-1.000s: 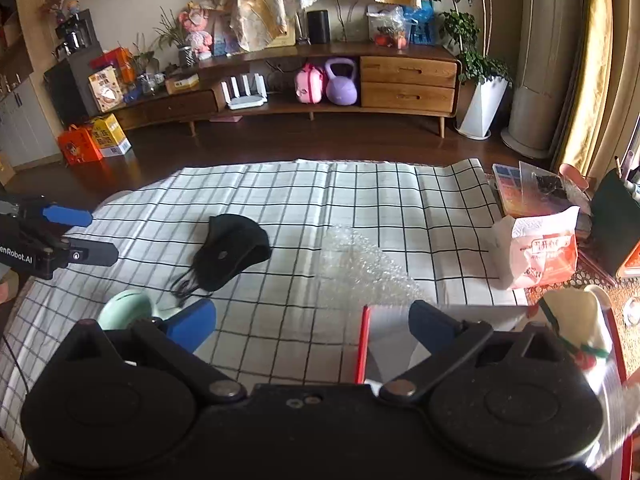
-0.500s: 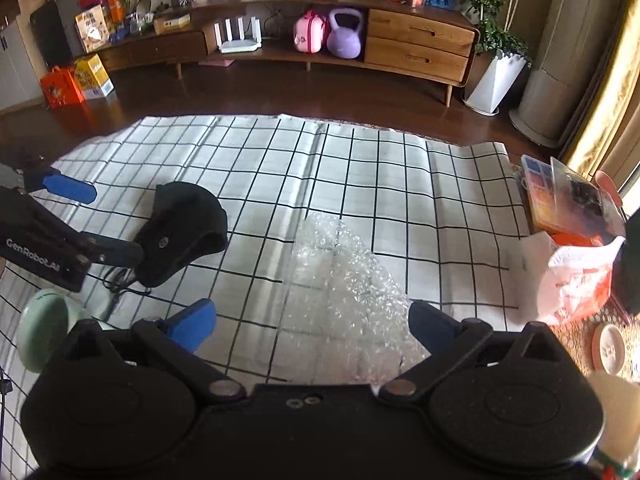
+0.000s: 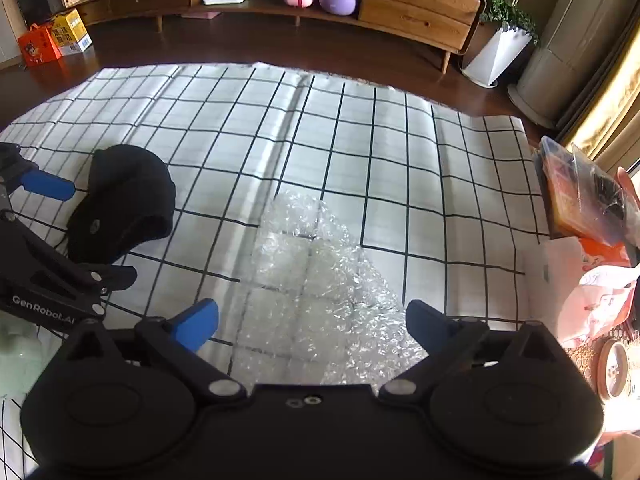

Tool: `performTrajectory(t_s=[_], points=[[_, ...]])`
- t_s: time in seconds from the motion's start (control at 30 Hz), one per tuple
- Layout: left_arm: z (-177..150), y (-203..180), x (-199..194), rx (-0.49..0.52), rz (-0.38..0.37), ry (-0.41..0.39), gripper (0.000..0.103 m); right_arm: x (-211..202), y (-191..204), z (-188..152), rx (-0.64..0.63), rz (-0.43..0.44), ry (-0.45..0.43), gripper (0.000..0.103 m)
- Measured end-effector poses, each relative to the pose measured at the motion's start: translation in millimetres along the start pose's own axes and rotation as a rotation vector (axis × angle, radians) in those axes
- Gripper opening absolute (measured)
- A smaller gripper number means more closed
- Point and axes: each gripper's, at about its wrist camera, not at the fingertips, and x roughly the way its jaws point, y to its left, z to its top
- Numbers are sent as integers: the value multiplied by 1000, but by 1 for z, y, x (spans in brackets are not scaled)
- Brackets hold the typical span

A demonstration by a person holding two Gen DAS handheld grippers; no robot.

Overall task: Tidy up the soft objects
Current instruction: 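Grasp the black cap with the left tool while the right tool grasps the bubble wrap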

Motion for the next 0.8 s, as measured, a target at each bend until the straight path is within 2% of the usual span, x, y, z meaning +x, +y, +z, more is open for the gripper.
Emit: performTrajectory(t_s=[0.03,0.1,0.2,0.23,0.3,0.43,0.47,0.5,0.57,0.67,0.7,0.8], points=[[0,0,1,-1,-3,2,95,3,0,0,5,3,4,96],[-1,2,5,-3,-11,8,82,8,-1,1,17,17,19,82],[-3,4,9,-15,-14,17,70,15,-1,1,10,45,46,64],[-3,4,8,-19,-12,15,68,16,-1,1,7,44,53,61],[-3,7,7,-37,-26,9,66,18,0,0,-4,44,60,41],[-5,14,2,-62,-55,-4,59,17,0,-4,-6,40,47,25],[-6,16,1,-70,-62,-7,49,16,0,-5,-6,39,40,15],[-7,17,0,-77,-66,-6,39,15,-1,-6,-5,39,33,12],[-9,20,0,-87,-64,-5,35,11,-1,-7,-1,32,11,8],[-12,22,-4,-87,-58,-30,26,3,-1,-9,3,28,-24,6],[-13,23,-6,-94,-57,-37,19,0,-1,-10,4,26,-36,5],[-16,28,-14,-122,-65,-69,13,-11,-1,-13,14,14,-85,5]])
